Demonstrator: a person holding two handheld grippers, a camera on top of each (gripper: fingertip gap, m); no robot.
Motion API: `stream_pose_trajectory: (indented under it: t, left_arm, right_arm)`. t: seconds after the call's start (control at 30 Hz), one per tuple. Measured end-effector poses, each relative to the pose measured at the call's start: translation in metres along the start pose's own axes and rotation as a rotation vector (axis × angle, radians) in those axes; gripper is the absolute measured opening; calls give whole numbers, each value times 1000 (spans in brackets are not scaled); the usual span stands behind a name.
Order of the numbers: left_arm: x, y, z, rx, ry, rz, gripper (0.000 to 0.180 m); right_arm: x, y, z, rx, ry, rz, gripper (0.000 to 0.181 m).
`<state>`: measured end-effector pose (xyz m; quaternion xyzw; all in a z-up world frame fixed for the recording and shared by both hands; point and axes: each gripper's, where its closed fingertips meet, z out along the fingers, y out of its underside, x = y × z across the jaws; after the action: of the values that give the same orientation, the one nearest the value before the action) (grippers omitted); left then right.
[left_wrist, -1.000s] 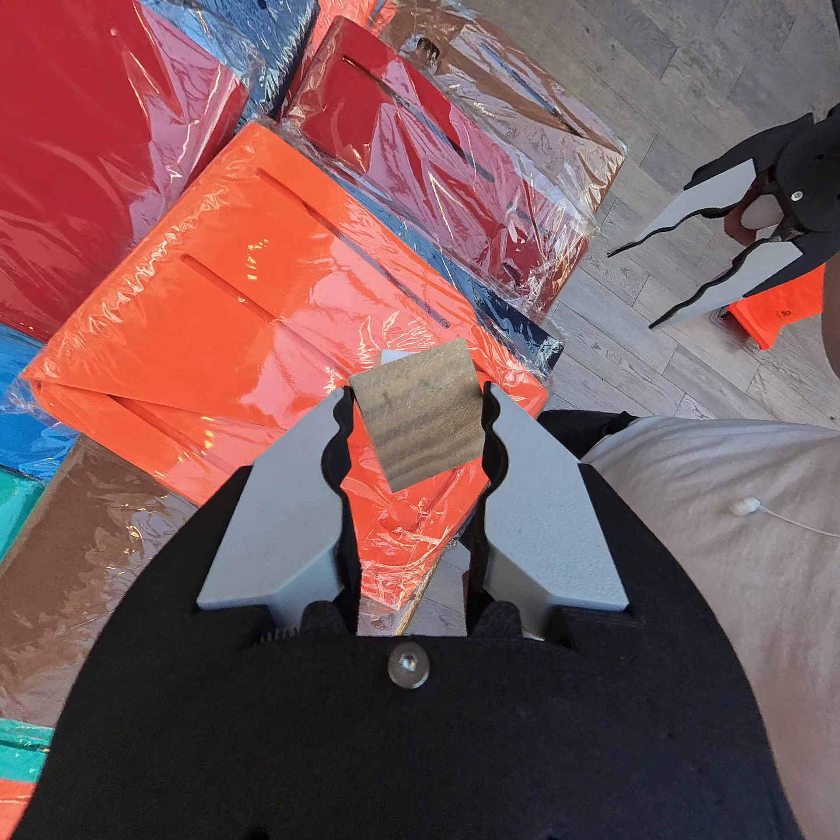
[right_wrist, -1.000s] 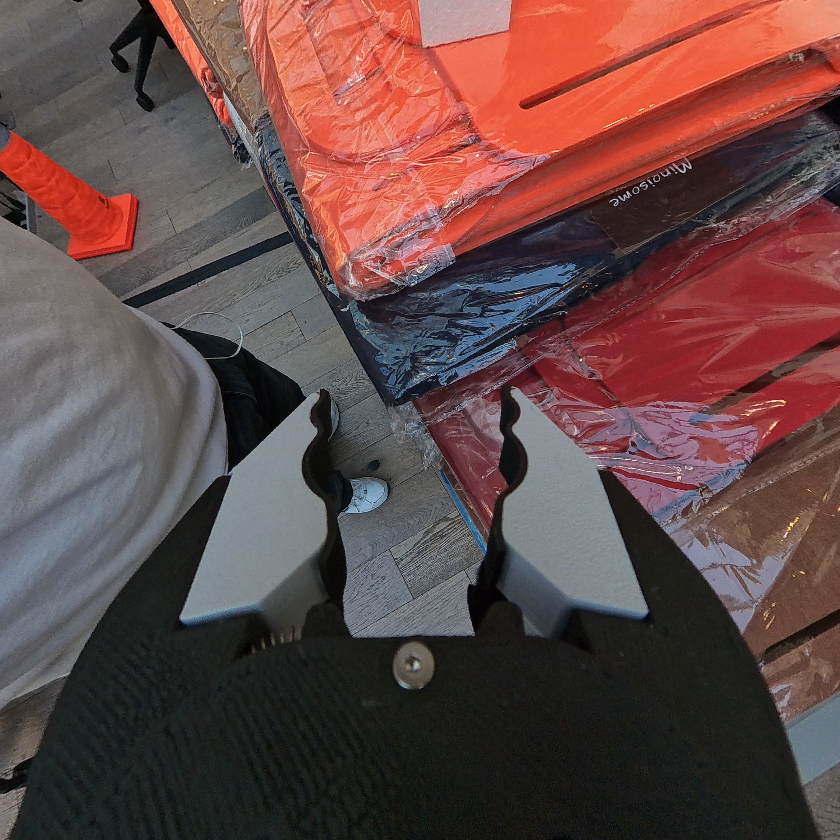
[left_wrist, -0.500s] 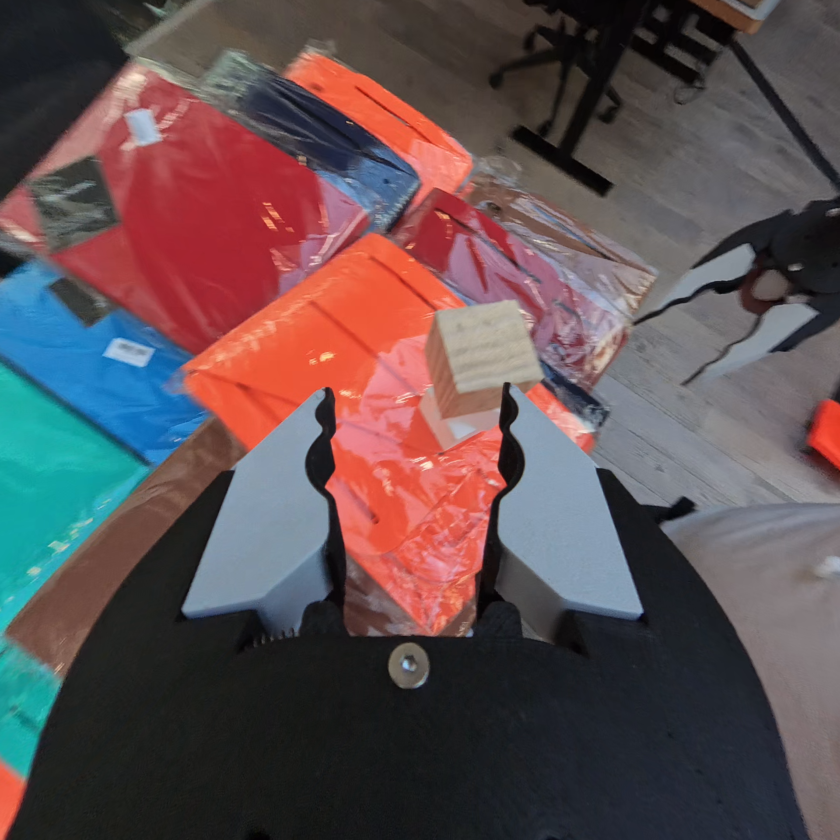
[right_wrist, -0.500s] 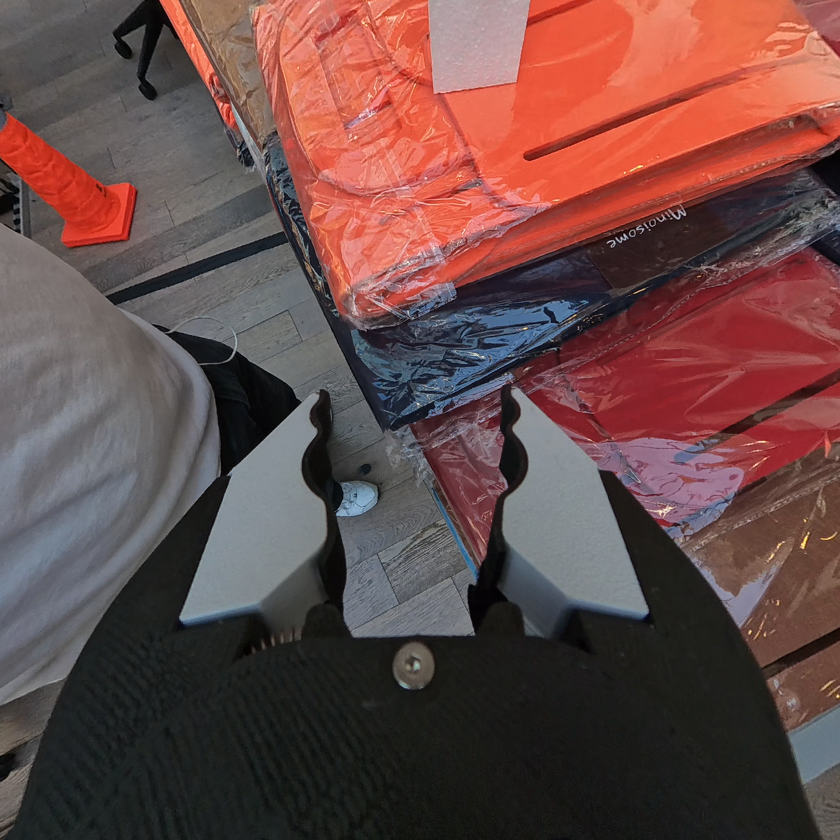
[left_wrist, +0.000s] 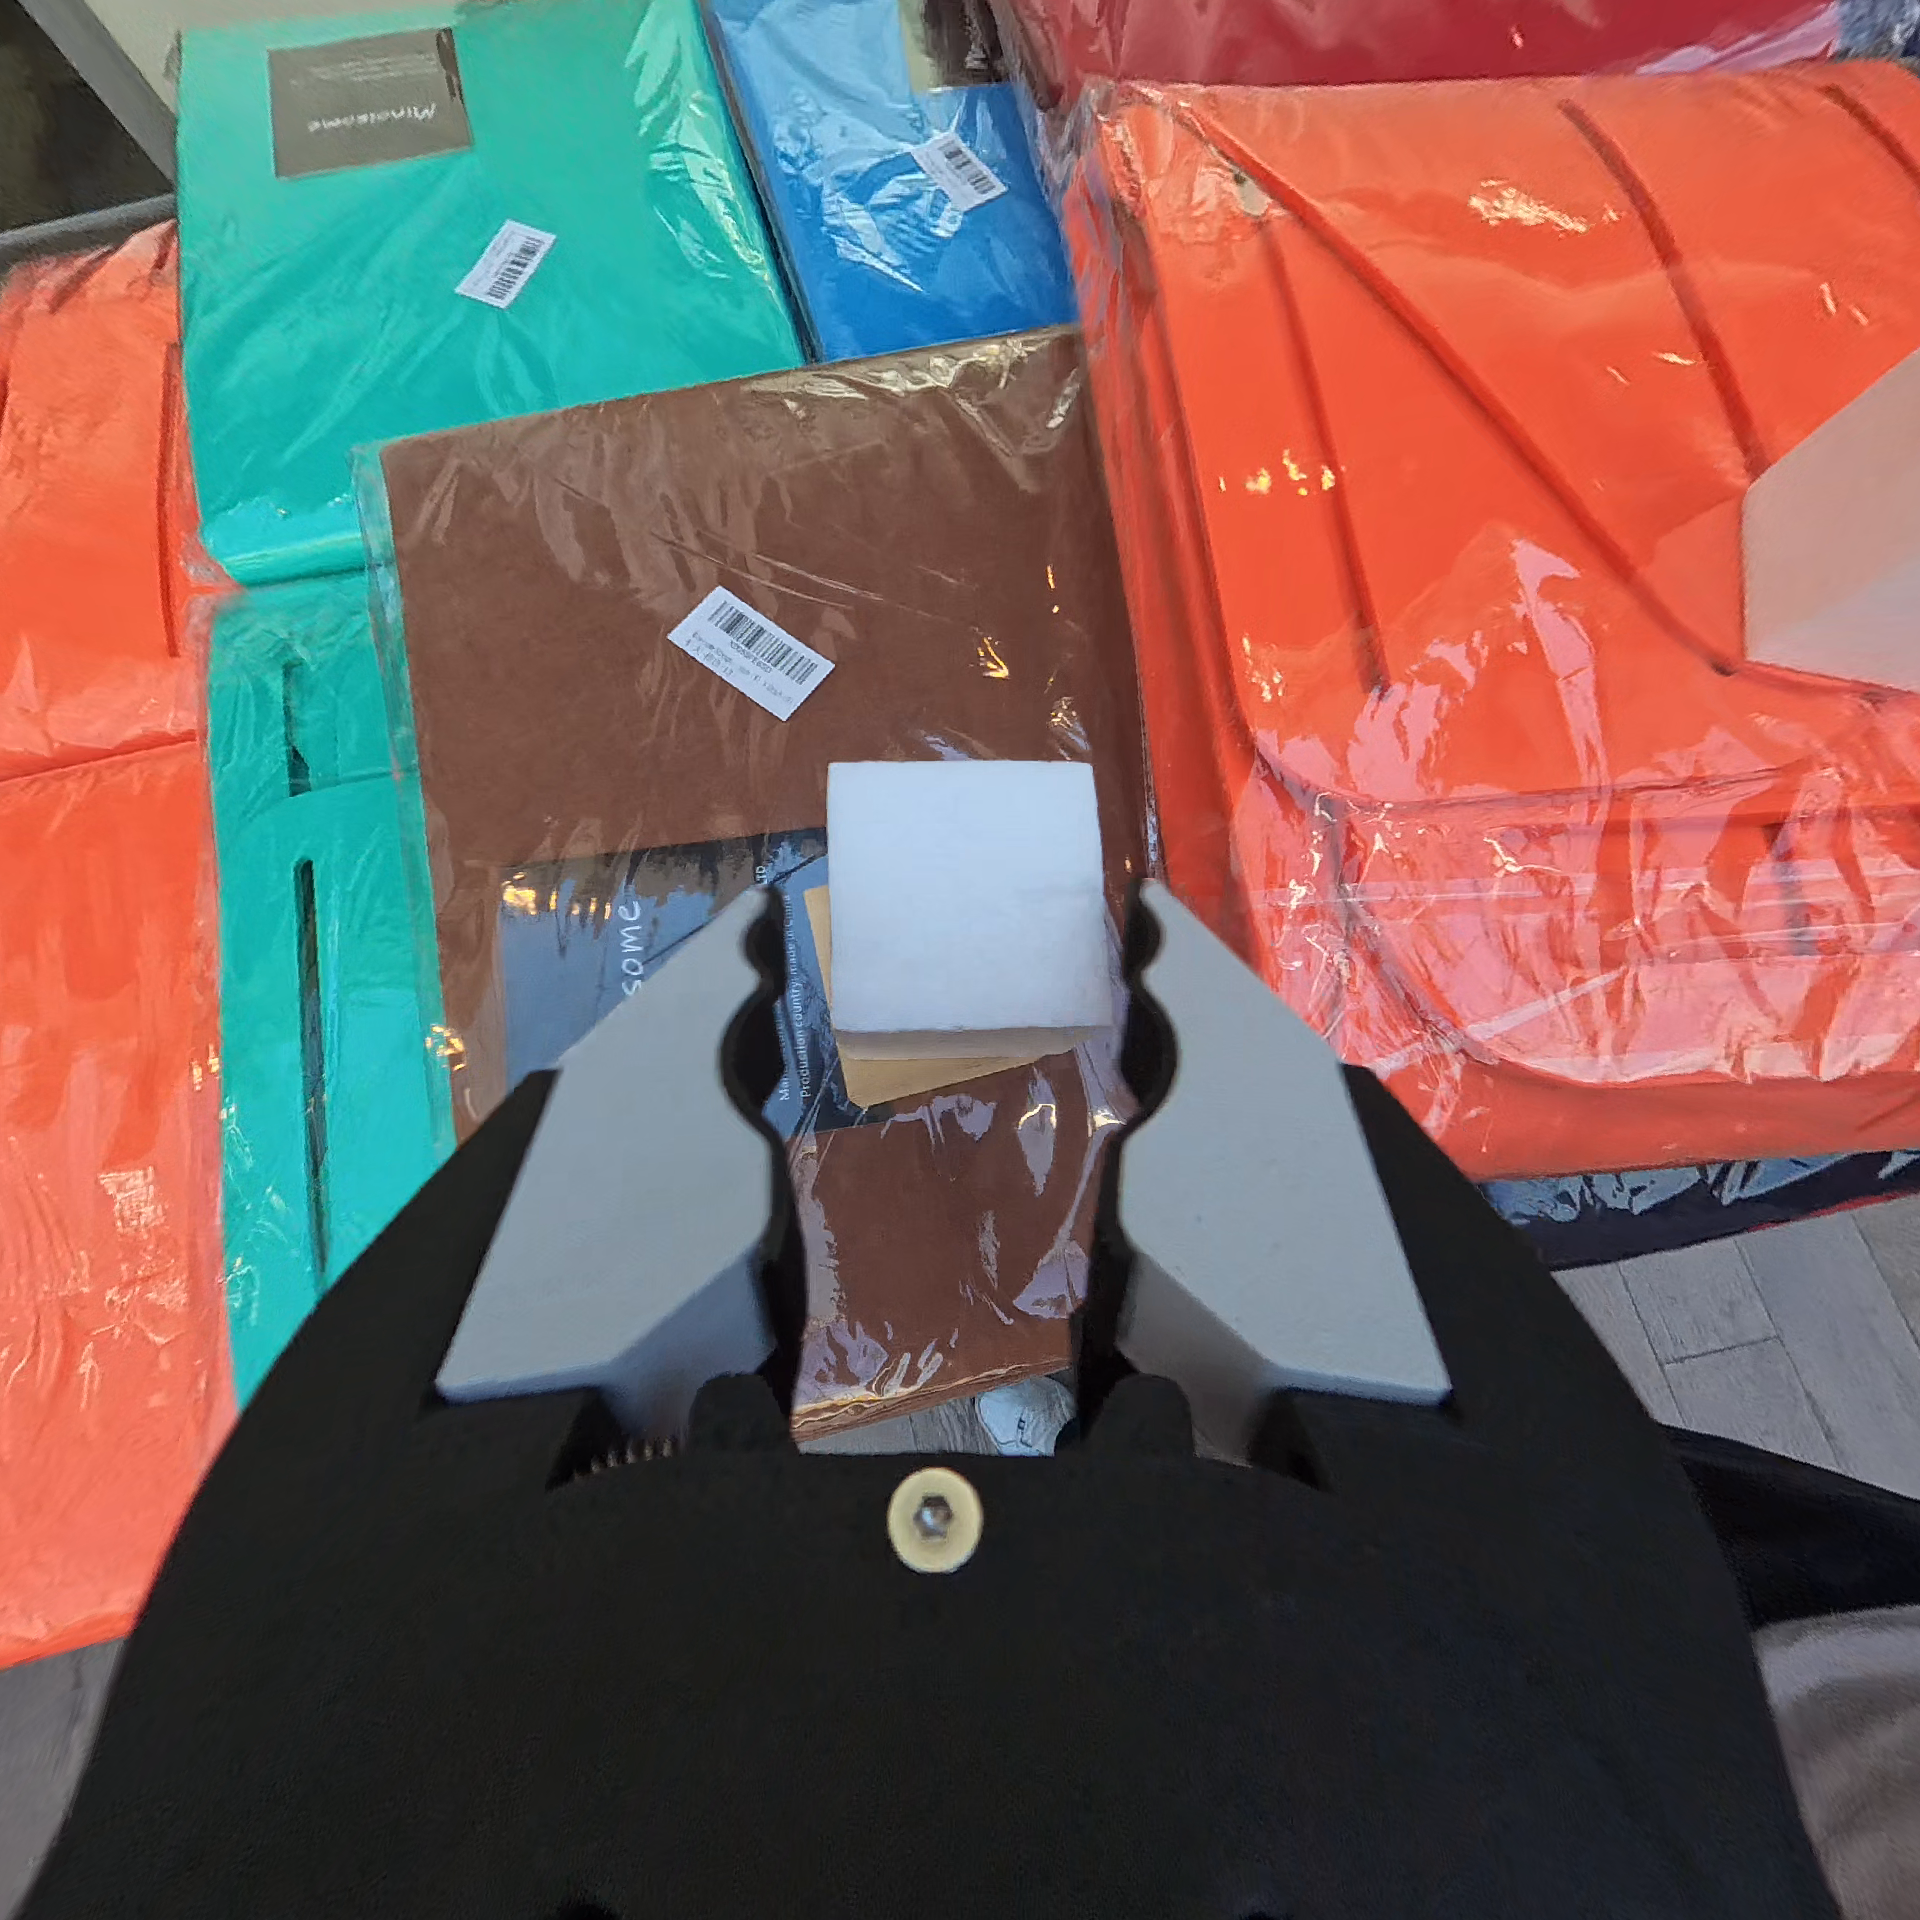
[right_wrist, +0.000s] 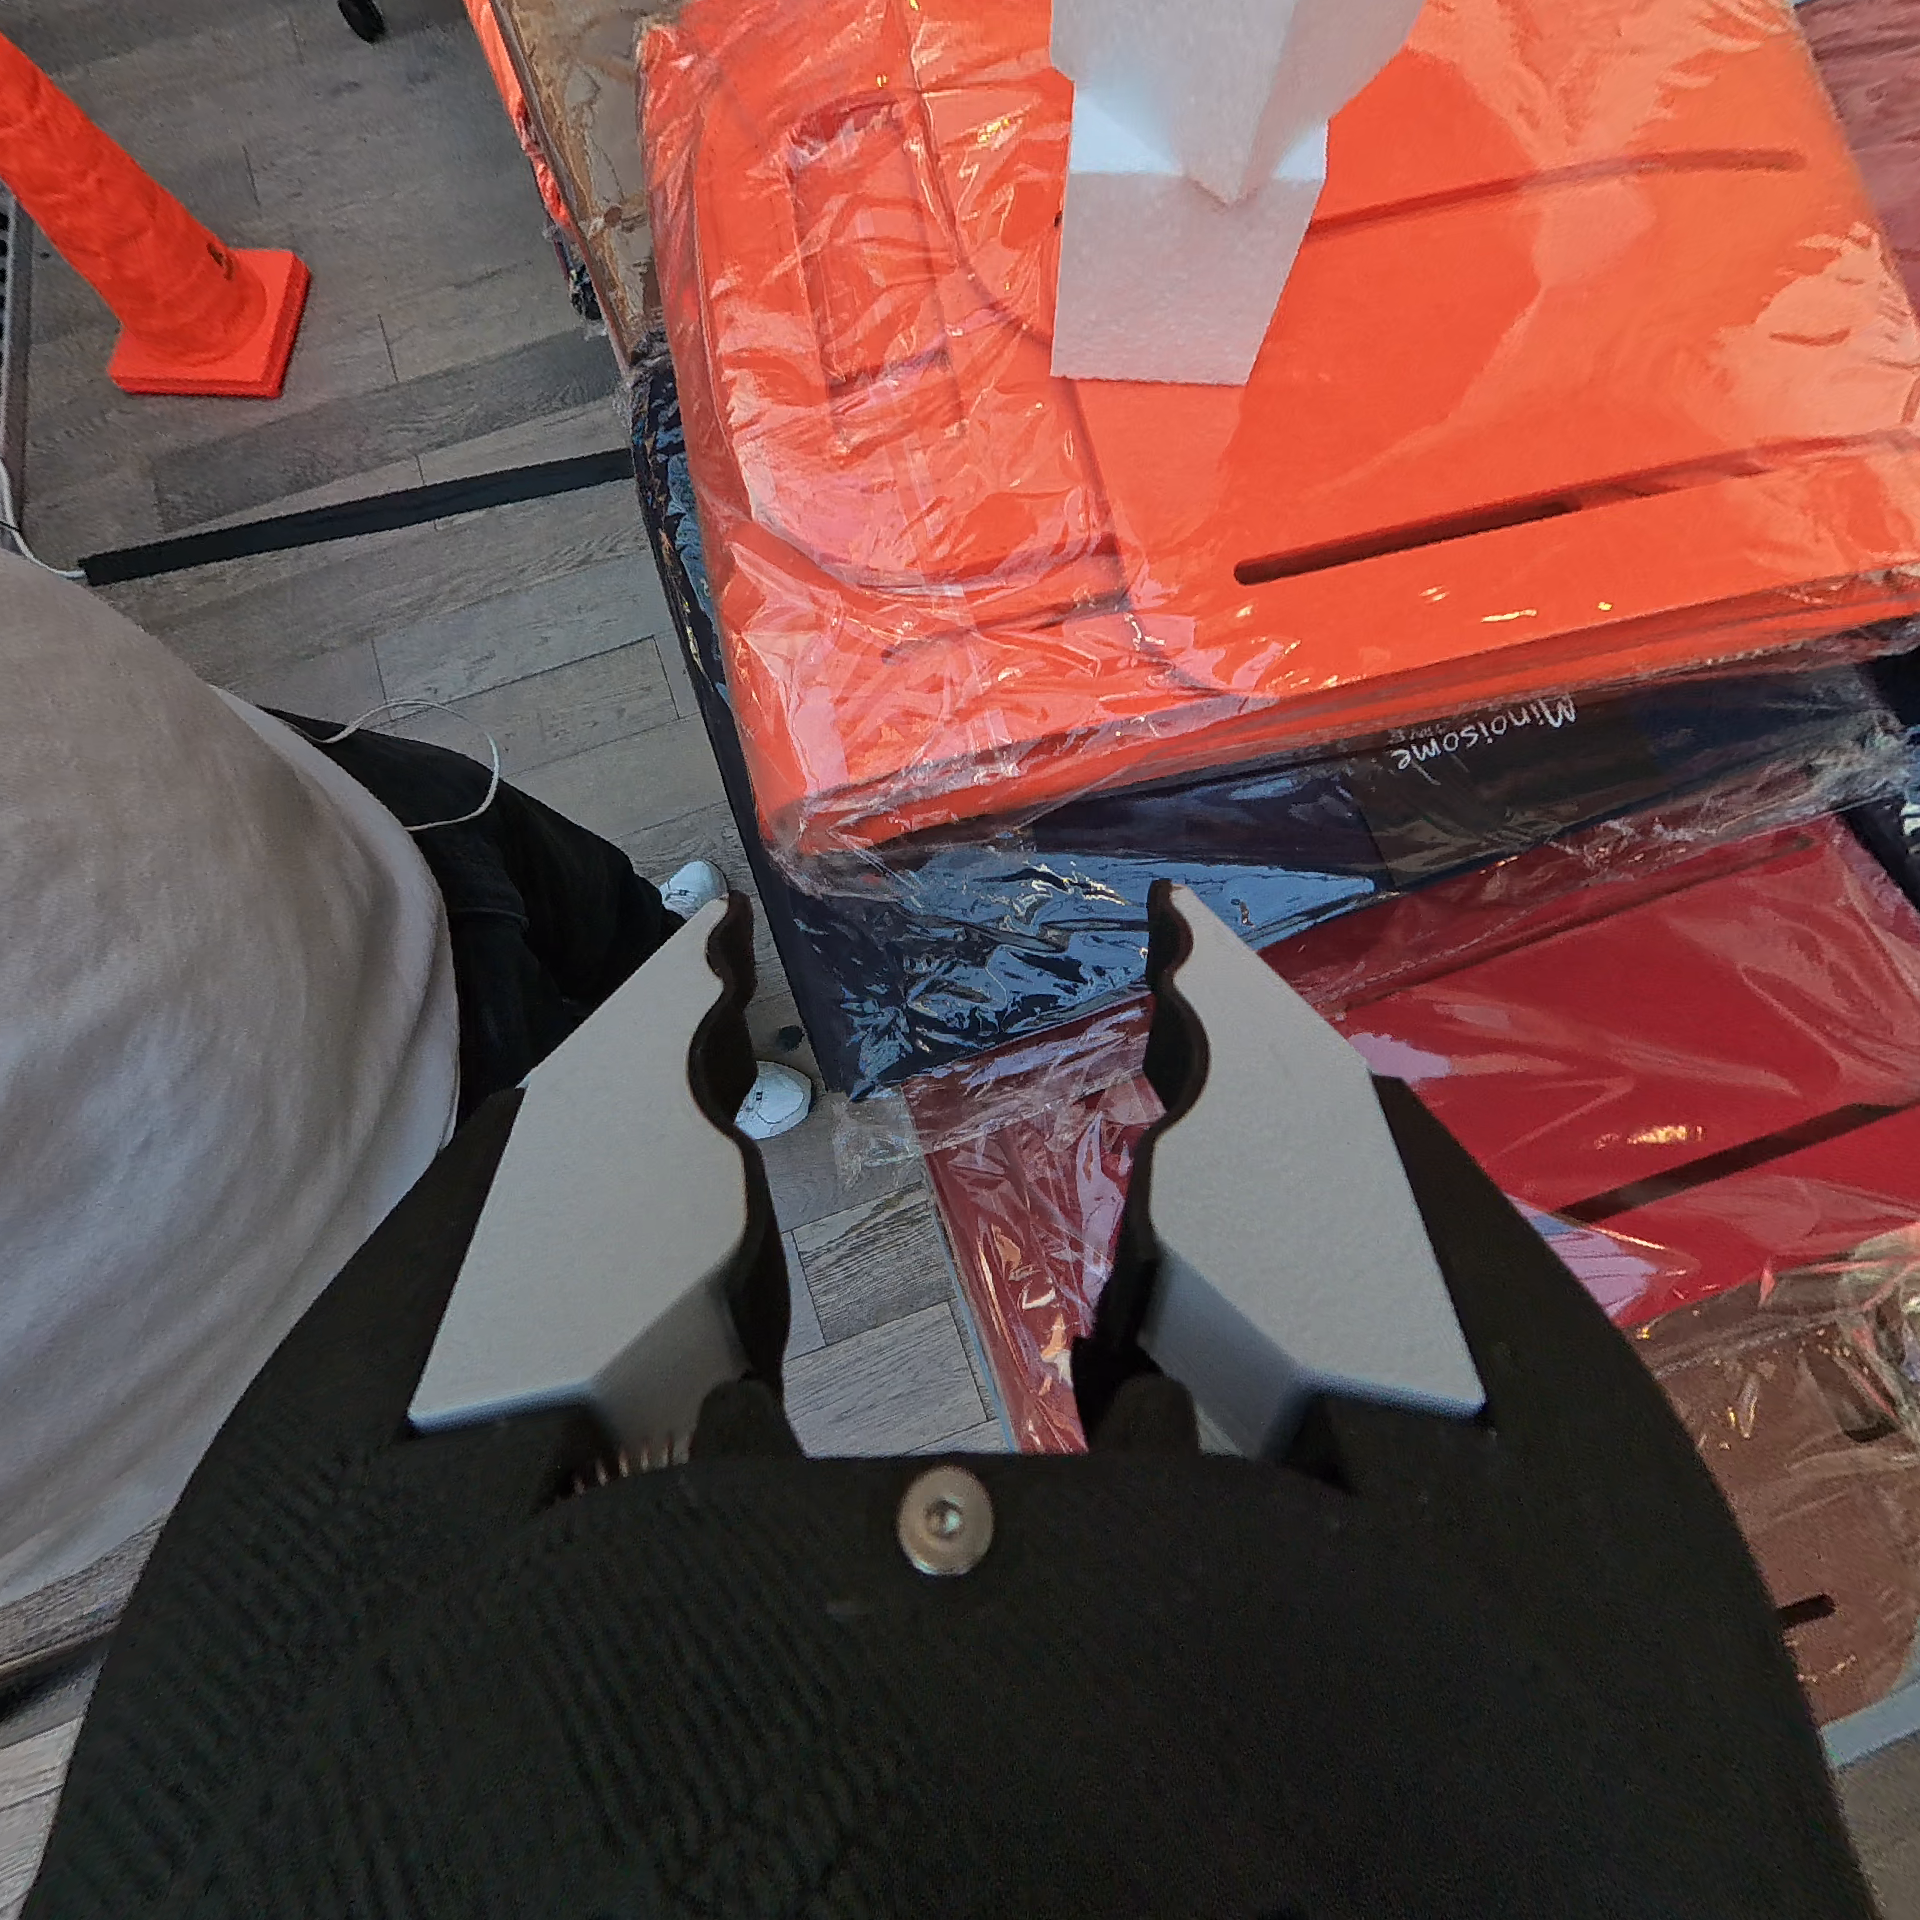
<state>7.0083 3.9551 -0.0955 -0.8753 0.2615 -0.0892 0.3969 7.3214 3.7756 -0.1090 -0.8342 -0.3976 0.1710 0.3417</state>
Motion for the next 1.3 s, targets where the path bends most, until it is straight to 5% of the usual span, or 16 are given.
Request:
stream_pose_trajectory:
  t: [0.17, 0.33, 0.57, 0.97, 1.07, 1.2, 1.3]
  left_arm:
    - [8, -25, -17, 56, 59, 10, 52]
    - [110, -152, -97, 322, 384, 147, 52]
    - [206, -187, -78, 180, 563, 381, 52]
    - [213, -178, -42, 36, 505, 465, 53]
    - [206, -182, -47, 54, 481, 446, 86]
    - [156, -183, -72, 236, 340, 375, 88]
    - [75, -131, -60, 241, 119, 230, 96]
  right_arm:
    - [-6, -8, -2, 14, 3, -26, 75]
    - [-9, -2, -6, 38, 10, 7, 75]
    - [-17, 11, -13, 72, 28, 41, 74]
    - [-21, 38, -20, 67, 37, 119, 75]
    - [-22, 35, -19, 70, 36, 115, 75]
    - [-24, 33, -20, 66, 48, 108, 76]
    - [-27, 33, -21, 76, 54, 125, 76]
